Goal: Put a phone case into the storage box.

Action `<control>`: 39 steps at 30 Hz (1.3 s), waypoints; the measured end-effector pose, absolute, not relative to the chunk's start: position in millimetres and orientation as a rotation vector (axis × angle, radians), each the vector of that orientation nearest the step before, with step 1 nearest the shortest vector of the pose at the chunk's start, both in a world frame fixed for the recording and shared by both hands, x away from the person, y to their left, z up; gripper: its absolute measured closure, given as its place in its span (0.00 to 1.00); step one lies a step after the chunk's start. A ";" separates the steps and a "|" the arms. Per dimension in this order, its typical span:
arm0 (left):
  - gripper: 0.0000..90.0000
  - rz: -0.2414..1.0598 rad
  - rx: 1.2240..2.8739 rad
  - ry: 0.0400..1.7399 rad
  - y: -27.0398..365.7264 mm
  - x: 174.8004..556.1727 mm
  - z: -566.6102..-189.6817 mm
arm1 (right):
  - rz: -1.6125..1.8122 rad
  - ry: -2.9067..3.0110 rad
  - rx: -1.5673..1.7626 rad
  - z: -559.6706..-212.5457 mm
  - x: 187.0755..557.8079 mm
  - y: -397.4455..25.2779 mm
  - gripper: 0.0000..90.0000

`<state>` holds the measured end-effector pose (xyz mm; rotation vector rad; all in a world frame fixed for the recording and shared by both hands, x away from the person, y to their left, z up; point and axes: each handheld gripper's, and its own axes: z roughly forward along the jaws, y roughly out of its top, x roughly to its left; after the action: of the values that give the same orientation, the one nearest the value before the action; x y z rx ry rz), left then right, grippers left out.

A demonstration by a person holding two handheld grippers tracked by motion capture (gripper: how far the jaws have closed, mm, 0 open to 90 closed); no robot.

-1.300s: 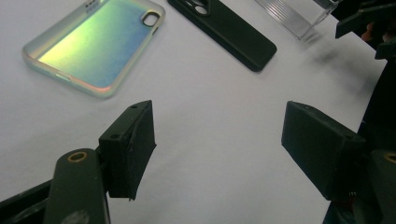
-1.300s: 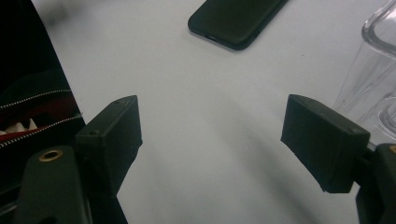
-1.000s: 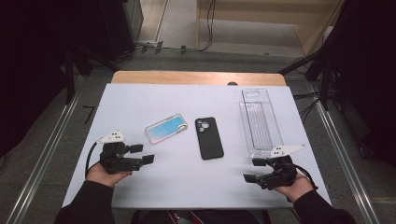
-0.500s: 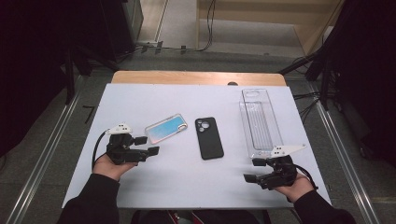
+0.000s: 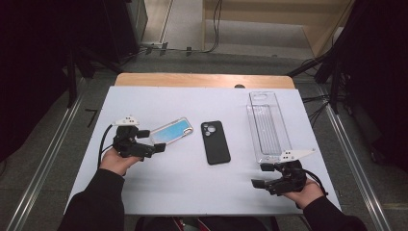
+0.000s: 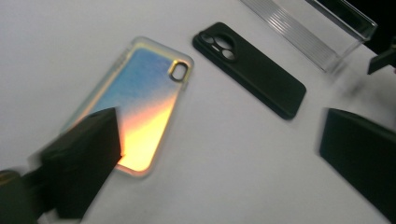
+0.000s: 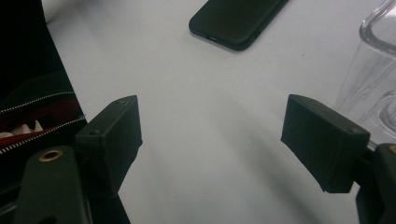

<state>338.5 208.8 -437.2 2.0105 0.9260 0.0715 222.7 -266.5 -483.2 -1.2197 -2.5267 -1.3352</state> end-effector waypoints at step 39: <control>0.00 0.028 2.116 0.682 172.5 436.9 -442.1 | -1.354 -2.482 -1.208 -485.3 223.3 -269.0 0.20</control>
<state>436.9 172.5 -442.1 2.1158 0.6818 0.0277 223.3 -269.0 -485.3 -1.2076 -2.4818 -1.3545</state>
